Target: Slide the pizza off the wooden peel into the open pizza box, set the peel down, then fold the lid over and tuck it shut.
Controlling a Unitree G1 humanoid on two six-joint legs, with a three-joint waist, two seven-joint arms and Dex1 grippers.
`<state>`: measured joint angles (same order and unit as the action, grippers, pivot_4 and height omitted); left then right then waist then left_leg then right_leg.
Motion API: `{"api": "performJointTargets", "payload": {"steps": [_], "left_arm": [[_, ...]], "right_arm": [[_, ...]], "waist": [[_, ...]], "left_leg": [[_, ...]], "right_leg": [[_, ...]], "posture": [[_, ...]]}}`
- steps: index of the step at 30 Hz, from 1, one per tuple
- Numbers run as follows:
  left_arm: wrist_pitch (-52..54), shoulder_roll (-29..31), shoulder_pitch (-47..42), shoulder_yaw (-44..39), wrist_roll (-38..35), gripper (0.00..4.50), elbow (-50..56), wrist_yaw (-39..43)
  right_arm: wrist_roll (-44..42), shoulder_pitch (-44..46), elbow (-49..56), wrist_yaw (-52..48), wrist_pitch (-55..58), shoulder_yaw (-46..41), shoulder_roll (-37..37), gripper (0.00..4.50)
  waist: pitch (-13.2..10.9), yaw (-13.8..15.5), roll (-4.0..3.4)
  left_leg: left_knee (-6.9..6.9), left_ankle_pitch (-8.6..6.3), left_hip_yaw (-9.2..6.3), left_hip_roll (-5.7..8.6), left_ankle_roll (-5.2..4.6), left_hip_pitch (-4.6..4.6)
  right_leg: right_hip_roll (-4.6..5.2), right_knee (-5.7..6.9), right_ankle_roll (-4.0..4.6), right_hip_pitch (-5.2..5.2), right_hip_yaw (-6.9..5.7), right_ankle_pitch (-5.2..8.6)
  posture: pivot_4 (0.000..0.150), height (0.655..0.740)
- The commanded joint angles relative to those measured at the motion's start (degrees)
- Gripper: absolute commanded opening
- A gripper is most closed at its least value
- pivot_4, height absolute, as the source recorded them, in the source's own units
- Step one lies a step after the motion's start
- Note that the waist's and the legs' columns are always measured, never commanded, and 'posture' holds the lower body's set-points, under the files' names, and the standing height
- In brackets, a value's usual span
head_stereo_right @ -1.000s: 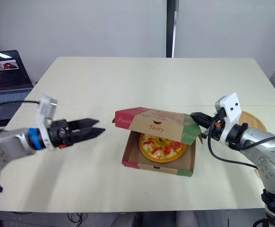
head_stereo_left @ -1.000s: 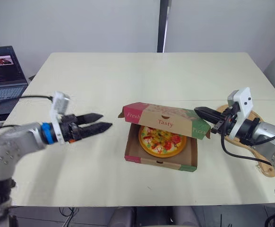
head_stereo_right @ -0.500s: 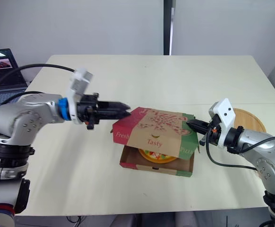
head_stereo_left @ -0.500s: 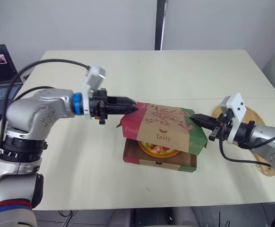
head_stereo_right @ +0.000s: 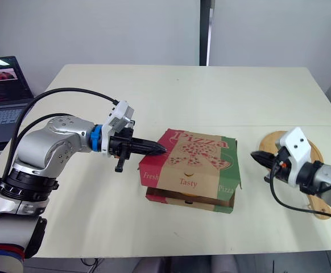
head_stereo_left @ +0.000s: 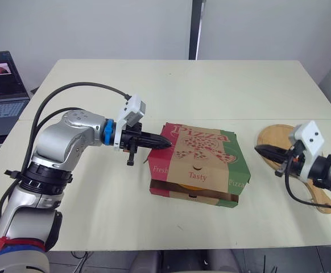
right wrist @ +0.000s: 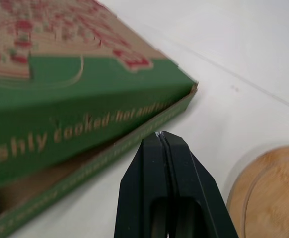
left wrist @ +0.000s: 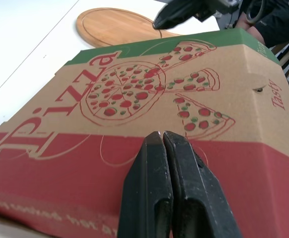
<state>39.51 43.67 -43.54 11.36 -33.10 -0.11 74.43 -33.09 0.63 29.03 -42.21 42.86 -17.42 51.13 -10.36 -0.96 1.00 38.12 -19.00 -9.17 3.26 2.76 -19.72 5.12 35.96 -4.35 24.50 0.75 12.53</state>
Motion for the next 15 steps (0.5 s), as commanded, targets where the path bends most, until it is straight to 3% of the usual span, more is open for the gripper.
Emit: {"api": "performJointTargets", "payload": {"steps": [1, 15], "left_arm": [[-0.35, -0.26, -0.89, -1.38, 0.55, 0.04, 1.11, 0.33], [1.32, -0.52, 0.70, 1.24, 3.50, 0.04, 4.27, -0.16]], "right_arm": [[-0.30, -1.26, 3.20, -2.66, -1.92, 1.63, 0.40, 0.00], [-3.57, 0.39, 6.44, -3.13, 0.24, 5.60, -1.44, 0.00]], "waist": [[0.00, -0.39, 0.00], [0.00, -0.54, 0.00]], "left_leg": [[0.00, 0.00, 0.00, -0.01, 0.00, 0.00], [0.06, 0.01, -0.03, 0.00, 0.00, 0.02]], "right_leg": [[0.00, 0.01, 0.00, 0.00, 0.00, 0.00], [0.00, 0.02, -0.01, -0.04, 0.00, -0.01]], "posture": [[0.150, 0.7400], [0.150, 0.7400]]}}
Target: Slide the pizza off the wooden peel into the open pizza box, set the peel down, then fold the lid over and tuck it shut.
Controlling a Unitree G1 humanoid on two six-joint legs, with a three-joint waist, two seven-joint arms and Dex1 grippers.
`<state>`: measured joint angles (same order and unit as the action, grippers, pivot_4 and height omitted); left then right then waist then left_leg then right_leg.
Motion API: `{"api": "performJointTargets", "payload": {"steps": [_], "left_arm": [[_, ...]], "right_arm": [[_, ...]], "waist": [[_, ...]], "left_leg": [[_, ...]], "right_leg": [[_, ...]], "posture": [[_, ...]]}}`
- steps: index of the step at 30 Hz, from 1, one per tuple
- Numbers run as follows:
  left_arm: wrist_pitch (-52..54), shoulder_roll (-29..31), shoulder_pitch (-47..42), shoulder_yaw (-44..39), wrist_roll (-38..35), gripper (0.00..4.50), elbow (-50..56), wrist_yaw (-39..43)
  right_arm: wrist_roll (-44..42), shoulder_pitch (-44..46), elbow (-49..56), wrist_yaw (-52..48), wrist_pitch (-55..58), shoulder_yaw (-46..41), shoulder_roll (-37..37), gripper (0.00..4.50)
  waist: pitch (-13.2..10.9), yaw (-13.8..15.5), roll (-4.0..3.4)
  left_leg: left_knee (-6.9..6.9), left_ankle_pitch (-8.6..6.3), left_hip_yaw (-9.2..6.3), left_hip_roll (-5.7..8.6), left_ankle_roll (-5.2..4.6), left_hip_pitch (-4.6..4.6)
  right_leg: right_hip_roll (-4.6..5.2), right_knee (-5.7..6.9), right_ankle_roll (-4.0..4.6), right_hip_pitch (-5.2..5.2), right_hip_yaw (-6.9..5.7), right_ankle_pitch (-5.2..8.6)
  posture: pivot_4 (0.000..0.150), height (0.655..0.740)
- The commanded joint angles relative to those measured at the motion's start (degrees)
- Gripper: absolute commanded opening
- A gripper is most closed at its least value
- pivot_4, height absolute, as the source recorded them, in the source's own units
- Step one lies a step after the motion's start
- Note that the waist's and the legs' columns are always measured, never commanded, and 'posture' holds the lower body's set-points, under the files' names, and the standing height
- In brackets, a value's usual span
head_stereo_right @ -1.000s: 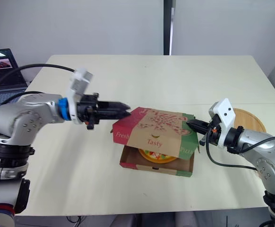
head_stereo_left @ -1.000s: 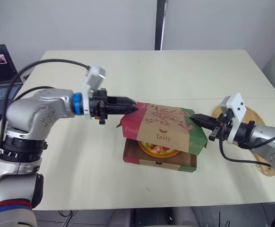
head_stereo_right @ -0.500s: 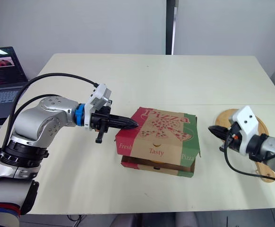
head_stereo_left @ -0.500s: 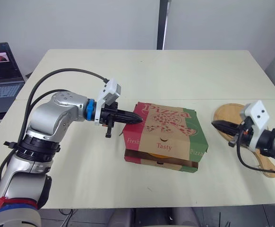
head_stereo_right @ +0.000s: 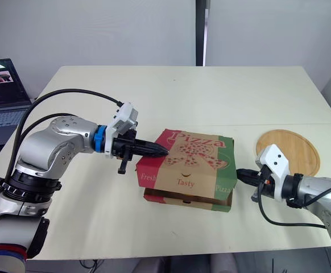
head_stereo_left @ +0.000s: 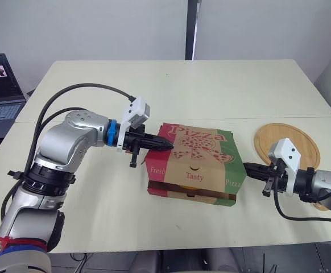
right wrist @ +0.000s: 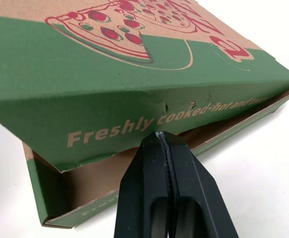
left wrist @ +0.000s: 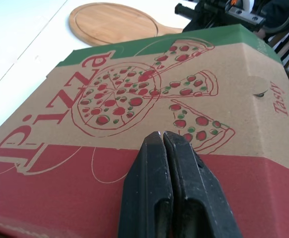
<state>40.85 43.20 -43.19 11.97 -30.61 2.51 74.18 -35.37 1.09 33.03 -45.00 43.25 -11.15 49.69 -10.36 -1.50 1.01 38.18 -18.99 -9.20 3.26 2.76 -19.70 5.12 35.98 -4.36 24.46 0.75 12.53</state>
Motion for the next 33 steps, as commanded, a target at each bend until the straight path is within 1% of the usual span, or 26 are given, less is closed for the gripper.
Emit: {"api": "performJointTargets", "payload": {"steps": [1, 7, 10, 13, 16, 18, 21, 23, 24, 27, 30, 33], "left_arm": [[-0.12, -0.03, 0.50, 0.84, 1.36, 0.04, 1.69, 0.21], [-1.01, -0.19, 1.27, 2.02, 3.26, 0.04, 1.61, 0.79], [-1.33, -0.36, 1.44, 2.15, 3.79, 0.04, 1.43, 1.04], [-1.39, -0.70, 1.43, 1.96, 3.98, 0.04, 1.24, 1.03], [-1.49, -0.86, 1.48, 1.41, 3.97, 0.00, 1.14, 0.92], [-1.46, -0.86, 1.51, 1.03, 3.79, 0.00, 1.09, 0.79], [-1.42, -0.71, 1.61, 0.70, 3.61, 0.00, 1.03, 0.75], [-1.71, -0.56, 1.79, 0.65, 3.72, 0.00, 0.94, 0.82], [-1.74, -0.56, 1.81, 0.63, 3.74, 0.00, 0.94, 0.80], [-1.77, -0.72, 1.80, 0.53, 3.72, 0.00, 1.05, 0.57], [-1.47, -0.82, 1.81, 0.44, 3.48, 0.00, 1.60, 0.34], [-1.23, -0.77, 1.99, 0.47, 3.26, 0.00, 2.40, 0.30]], "right_arm": [[-1.23, -0.27, 2.60, -0.31, -0.19, -0.56, -0.04, 0.00], [1.72, -2.60, 2.94, -0.27, -1.85, 0.16, 0.77, 0.00], [2.24, -4.60, 3.06, -0.21, -2.39, -1.65, 1.03, 0.00], [3.56, -7.09, 2.75, -0.46, -3.62, -5.49, 1.88, 0.00], [0.58, -8.78, 4.11, -1.16, -1.81, -11.89, 2.48, 0.54], [-3.28, -8.91, 6.13, -1.59, 0.44, -15.54, 2.75, 1.21], [-8.08, -8.30, 8.96, -1.80, 3.55, -17.95, 3.76, 2.26], [-11.15, -7.07, 11.68, -1.04, 5.09, -16.89, 4.50, 3.02], [-11.78, -6.45, 12.73, -0.53, 5.36, -15.99, 4.73, 3.31], [-9.96, -5.00, 15.26, 0.92, 4.91, -11.07, 5.51, 4.38], [-6.88, -2.44, 16.14, 2.50, 3.48, -5.41, 5.80, 4.38], [-4.18, -0.89, 15.82, 3.13, 2.24, -1.95, 5.90, 4.38]], "waist": [[0.00, 0.00, 0.00], [0.00, 0.00, 0.00], [0.00, 0.04, 0.00], [0.00, 0.13, 0.00], [0.01, 0.19, -0.01], [0.00, 0.17, -0.01], [0.01, 0.13, -0.01], [0.01, 0.14, 0.00], [0.01, 0.14, -0.01], [0.01, 0.16, 0.00], [0.01, 0.15, 0.00], [0.01, 0.16, 0.00]], "left_leg": [[0.00, 0.00, 0.00, 0.00, 0.00, 0.00], [0.02, 0.00, 0.00, 0.00, 0.00, 0.00], [0.03, 0.00, 0.00, 0.00, 0.00, -0.01], [0.06, 0.00, 0.01, 0.01, 0.00, 0.00], [0.10, 0.00, 0.01, 0.01, 0.00, 0.00], [0.10, 0.00, 0.01, 0.01, 0.00, 0.01], [0.11, 0.00, 0.00, -0.01, -0.01, 0.04], [0.13, 0.00, 0.00, -0.01, -0.01, 0.03], [0.15, 0.00, 0.00, -0.01, -0.01, 0.03], [0.20, -0.01, -0.01, -0.01, -0.01, 0.03], [0.29, -0.01, -0.01, 0.01, -0.02, -0.01], [0.45, -0.03, -0.02, 0.01, -0.04, -0.06]], "right_leg": [[0.00, 0.00, 0.00, 0.00, 0.00, 0.00], [0.00, 0.02, 0.00, 0.00, -0.01, 0.00], [0.00, 0.02, 0.00, 0.00, 0.00, 0.00], [0.00, 0.04, -0.01, -0.02, 0.00, 0.00], [0.00, 0.03, -0.01, -0.04, 0.01, -0.01], [0.00, 0.04, -0.01, -0.06, 0.00, -0.01], [0.00, 0.06, -0.01, -0.08, 0.00, -0.01], [0.00, 0.06, -0.01, -0.10, -0.01, -0.01], [0.00, 0.06, -0.02, -0.11, 0.00, -0.01], [0.00, 0.06, -0.03, -0.11, -0.02, -0.02], [0.00, 0.06, -0.05, -0.14, -0.03, -0.03], [0.00, 0.07, -0.09, -0.14, -0.04, -0.05]], "posture": [[0.150, 0.7400], [0.150, 0.7400], [0.150, 0.7400], [0.150, 0.7400], [0.150, 0.7400], [0.150, 0.7400], [0.150, 0.7400], [0.150, 0.7400], [0.150, 0.7400], [0.150, 0.7400], [0.150, 0.7400], [0.150, 0.7400]]}}
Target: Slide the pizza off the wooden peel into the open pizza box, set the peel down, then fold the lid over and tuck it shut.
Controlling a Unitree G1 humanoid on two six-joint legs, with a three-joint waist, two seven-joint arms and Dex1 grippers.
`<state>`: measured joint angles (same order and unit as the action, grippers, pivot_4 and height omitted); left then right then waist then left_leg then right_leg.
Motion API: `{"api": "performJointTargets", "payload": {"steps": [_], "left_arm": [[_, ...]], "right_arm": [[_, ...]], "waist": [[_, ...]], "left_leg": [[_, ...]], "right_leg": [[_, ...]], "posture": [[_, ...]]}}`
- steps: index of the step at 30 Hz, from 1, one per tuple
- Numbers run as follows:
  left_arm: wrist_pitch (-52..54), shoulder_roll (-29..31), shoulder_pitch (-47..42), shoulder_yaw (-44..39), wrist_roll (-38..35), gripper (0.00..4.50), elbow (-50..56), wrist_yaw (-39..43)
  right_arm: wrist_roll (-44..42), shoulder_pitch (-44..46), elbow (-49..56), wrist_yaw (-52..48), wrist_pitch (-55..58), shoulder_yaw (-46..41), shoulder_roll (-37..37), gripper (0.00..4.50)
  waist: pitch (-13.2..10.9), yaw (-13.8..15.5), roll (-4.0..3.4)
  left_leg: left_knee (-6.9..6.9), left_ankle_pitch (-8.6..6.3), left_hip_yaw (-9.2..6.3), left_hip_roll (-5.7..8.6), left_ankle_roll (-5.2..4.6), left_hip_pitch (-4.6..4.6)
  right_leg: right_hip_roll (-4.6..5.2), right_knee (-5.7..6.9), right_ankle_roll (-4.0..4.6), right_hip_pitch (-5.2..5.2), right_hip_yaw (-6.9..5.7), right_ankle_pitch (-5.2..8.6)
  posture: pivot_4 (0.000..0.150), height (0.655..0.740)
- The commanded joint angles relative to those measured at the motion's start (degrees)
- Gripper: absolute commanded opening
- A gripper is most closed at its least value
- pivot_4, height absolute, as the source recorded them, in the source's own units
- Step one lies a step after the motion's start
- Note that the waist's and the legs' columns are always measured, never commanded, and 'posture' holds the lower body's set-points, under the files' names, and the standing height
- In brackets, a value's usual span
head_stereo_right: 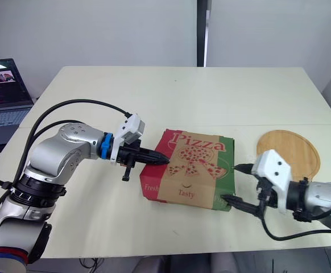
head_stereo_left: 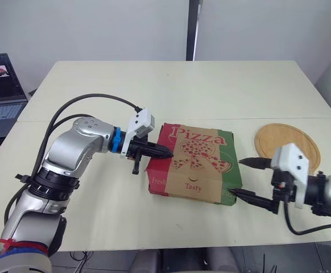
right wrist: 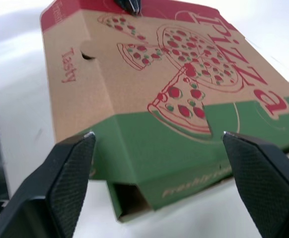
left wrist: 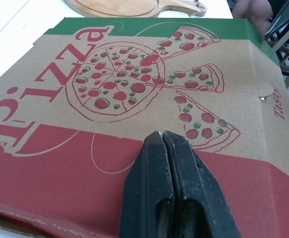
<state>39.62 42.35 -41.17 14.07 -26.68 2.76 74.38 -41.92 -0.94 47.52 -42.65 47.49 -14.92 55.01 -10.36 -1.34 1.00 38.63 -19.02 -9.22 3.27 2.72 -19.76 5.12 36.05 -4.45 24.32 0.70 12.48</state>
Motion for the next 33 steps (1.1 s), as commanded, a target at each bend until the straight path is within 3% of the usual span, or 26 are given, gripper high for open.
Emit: {"api": "performJointTargets", "payload": {"steps": [1, 11, 25, 33], "left_arm": [[-0.05, 0.19, 0.04, -1.48, -0.66, 0.00, 2.49, 0.28], [-0.24, 0.46, 0.47, -0.27, -0.44, 0.00, 5.18, 1.67], [-4.78, 1.19, 3.53, 3.91, 4.64, 0.00, 6.70, 3.10], [-6.12, 0.71, 3.78, 3.84, 5.95, 0.00, 5.83, 2.65]], "right_arm": [[4.66, 1.32, 0.55, 0.79, -3.50, 3.14, 0.80, 4.38], [14.48, 2.16, -2.83, 1.43, -10.67, 9.29, -1.30, 4.38], [16.50, -4.01, -0.87, 2.61, -11.80, 9.05, -4.10, 4.38], [3.55, -5.62, 0.72, 0.79, -5.29, -3.67, -4.95, 4.38]], "waist": [[0.00, 0.00, 0.00], [0.00, 0.00, 0.00], [0.01, 0.06, -0.02], [0.02, 0.27, -0.02]], "left_leg": [[0.04, -0.01, -0.01, 0.00, -0.01, -0.01], [0.16, -0.02, 0.02, 0.02, -0.04, -0.04], [0.17, -0.03, 0.03, 0.02, -0.05, -0.02], [0.19, -0.04, 0.03, 0.02, -0.07, 0.03]], "right_leg": [[0.00, 0.01, 0.00, 0.00, -0.01, 0.00], [0.00, 0.02, -0.07, -0.03, 0.04, -0.05], [0.00, 0.03, -0.07, -0.05, 0.06, -0.05], [-0.01, 0.03, -0.07, -0.13, 0.06, -0.06]], "posture": [[0.150, 0.7400], [0.150, 0.7400], [0.150, 0.7400], [0.150, 0.7400]]}}
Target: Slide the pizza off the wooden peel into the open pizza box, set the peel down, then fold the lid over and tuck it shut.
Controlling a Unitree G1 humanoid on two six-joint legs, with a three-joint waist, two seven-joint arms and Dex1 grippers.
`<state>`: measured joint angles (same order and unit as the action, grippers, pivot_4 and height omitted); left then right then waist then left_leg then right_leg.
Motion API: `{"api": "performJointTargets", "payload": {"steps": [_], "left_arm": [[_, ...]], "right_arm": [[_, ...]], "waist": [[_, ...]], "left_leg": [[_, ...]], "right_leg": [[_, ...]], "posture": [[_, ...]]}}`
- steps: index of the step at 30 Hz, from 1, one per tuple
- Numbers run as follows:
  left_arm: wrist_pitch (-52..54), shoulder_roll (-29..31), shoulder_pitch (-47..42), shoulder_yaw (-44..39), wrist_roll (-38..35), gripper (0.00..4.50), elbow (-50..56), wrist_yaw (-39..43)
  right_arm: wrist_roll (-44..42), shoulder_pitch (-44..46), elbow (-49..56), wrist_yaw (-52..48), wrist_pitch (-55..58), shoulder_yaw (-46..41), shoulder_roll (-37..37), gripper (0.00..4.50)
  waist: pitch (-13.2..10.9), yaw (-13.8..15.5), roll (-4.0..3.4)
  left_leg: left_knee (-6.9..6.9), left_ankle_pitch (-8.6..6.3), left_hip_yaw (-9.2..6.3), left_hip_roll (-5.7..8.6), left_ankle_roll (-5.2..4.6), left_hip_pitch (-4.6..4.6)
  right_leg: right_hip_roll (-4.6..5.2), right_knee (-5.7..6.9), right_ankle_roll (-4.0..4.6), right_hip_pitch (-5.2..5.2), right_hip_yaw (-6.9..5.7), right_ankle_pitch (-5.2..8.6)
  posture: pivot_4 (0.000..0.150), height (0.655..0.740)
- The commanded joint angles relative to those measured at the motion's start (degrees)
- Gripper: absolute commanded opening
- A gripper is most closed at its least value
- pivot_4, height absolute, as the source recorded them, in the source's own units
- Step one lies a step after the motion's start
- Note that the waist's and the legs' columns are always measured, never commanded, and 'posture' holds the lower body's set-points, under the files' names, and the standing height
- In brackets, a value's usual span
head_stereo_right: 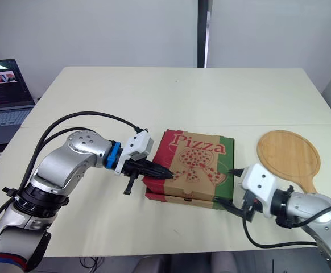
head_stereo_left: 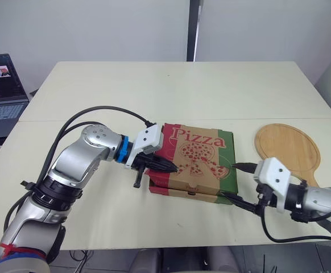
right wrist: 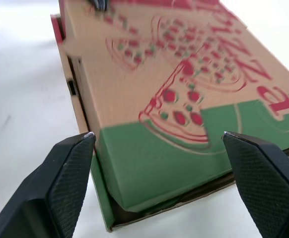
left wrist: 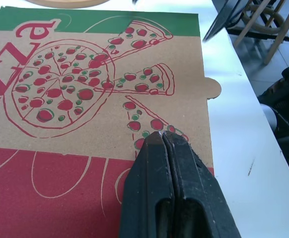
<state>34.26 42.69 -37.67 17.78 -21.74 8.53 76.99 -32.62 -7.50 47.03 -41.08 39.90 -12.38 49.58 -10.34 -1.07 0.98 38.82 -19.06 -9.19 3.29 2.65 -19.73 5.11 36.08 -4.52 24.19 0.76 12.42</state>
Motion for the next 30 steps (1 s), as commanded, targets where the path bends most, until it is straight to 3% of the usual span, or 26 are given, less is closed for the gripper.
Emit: {"api": "performJointTargets", "payload": {"steps": [1, 3, 6, 11, 16, 23, 30], "left_arm": [[-0.79, 0.25, 0.23, 0.12, 1.06, 0.00, -0.05, -0.01], [-0.83, 0.00, 0.16, 0.16, 1.12, 0.00, -0.16, -0.09], [-0.83, -0.47, 0.15, 0.08, 1.07, 0.00, -0.13, -0.26], [0.07, -1.16, -0.16, -1.81, -0.35, 0.00, -0.03, -1.15], [4.77, 2.62, -0.96, -7.96, -5.10, 0.00, 0.30, -0.24], [-1.25, 13.83, -0.28, -10.65, -0.68, 0.00, -6.46, 4.25], [-1.95, 11.15, 4.61, -8.10, -0.28, 0.00, -1.88, 2.55]], "right_arm": [[-6.97, 1.90, 0.57, -0.69, 2.83, -7.08, 0.56, 4.38], [-6.96, 4.50, -0.42, 0.67, 3.43, -5.91, 0.42, 4.38], [-3.06, 8.93, -1.21, 3.29, 3.27, 1.72, -0.64, 3.76], [4.92, 13.61, -3.97, 4.59, 0.96, 14.96, -2.48, 1.99], [8.40, 14.59, -5.85, 3.00, -1.59, 18.61, -2.97, 0.11], [8.71, 15.41, -5.46, 1.92, -1.34, 18.34, -3.20, 0.05], [7.89, 17.18, -5.18, 1.35, 0.35, 18.16, -3.45, 0.05]], "waist": [[0.00, 0.01, 0.00], [0.00, -0.06, 0.00], [0.00, -0.11, -0.01], [0.01, -0.26, -0.01], [0.00, -0.36, -0.01], [0.01, -0.56, -0.03], [0.01, -0.14, -0.01]], "left_leg": [[0.00, 0.00, 0.00, 0.00, -0.01, 0.01], [0.00, -0.02, 0.01, -0.01, -0.03, 0.04], [0.00, -0.05, 0.01, -0.01, -0.10, 0.07], [0.03, 0.00, -0.01, 0.00, 0.00, 0.02], [0.04, 0.00, -0.02, 0.00, 0.00, 0.00], [0.01, -0.01, -0.02, -0.01, -0.01, 0.03], [0.03, -0.01, -0.04, -0.01, -0.01, -0.04]], "right_leg": [[0.00, 0.00, 0.00, -0.01, 0.00, 0.00], [-0.01, 0.00, 0.01, -0.03, 0.01, 0.00], [-0.02, 0.01, 0.01, -0.04, 0.01, 0.00], [-0.01, 0.00, 0.01, -0.02, 0.00, -0.01], [-0.01, 0.01, 0.01, 0.02, -0.01, -0.01], [-0.04, 0.05, 0.01, 0.05, 0.00, -0.01], [-0.04, 0.04, 0.01, 0.06, -0.03, -0.01]], "posture": [[0.150, 0.7400], [0.150, 0.7400], [0.150, 0.7400], [0.150, 0.7400], [0.150, 0.7400], [0.150, 0.7400], [0.150, 0.7400]]}}
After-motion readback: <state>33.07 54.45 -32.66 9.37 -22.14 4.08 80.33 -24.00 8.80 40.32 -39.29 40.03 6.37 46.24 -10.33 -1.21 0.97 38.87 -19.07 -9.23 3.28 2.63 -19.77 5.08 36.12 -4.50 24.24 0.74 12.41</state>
